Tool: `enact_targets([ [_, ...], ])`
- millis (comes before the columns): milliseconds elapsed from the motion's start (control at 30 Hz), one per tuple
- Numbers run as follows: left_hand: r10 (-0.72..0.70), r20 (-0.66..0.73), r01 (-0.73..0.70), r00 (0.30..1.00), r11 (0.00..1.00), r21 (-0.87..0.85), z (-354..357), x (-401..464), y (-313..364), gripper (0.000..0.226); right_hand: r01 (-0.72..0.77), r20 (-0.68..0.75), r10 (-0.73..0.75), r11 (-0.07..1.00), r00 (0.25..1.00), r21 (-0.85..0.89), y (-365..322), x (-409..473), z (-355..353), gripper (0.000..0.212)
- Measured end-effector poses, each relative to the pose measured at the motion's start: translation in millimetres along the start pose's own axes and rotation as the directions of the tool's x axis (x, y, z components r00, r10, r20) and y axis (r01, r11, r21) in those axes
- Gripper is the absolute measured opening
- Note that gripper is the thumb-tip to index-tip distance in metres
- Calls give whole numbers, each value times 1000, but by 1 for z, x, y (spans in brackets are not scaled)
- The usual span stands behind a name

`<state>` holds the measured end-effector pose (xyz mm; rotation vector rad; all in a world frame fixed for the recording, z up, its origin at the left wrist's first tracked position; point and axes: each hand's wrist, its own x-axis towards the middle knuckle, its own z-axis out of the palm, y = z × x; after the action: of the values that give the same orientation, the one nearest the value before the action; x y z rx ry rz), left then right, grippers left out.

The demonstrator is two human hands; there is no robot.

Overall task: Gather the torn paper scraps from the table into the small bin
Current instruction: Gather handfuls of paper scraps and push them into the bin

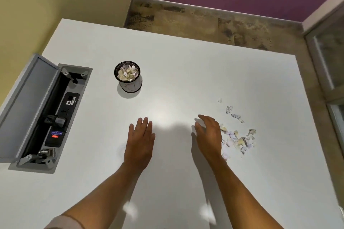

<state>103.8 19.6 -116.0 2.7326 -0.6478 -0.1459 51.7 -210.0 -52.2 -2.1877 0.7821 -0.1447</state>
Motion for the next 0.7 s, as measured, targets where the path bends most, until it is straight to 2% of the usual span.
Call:
enact_targets([
  [133,76,83,-68,994,993,-98,14,-16,50,49,-59,-86,51,993,995,-102,49,-40,-26,42],
  [267,169,146,-160,975,984,-73,29,-20,85,54,-127,-183,90,971,979,-204,93,-82,-50,51],
  [400,212,216,-221,953,975,19,44,-21,100,61,-271,-183,217,891,959,-363,131,-130,-52,74],
  [500,220,221,-244,950,966,86,49,-21,98,64,-292,-143,255,832,956,-472,146,-153,-40,82],
  [700,198,230,-224,953,970,95,49,-21,100,65,-294,-126,272,769,954,-568,142,-141,-16,83],
])
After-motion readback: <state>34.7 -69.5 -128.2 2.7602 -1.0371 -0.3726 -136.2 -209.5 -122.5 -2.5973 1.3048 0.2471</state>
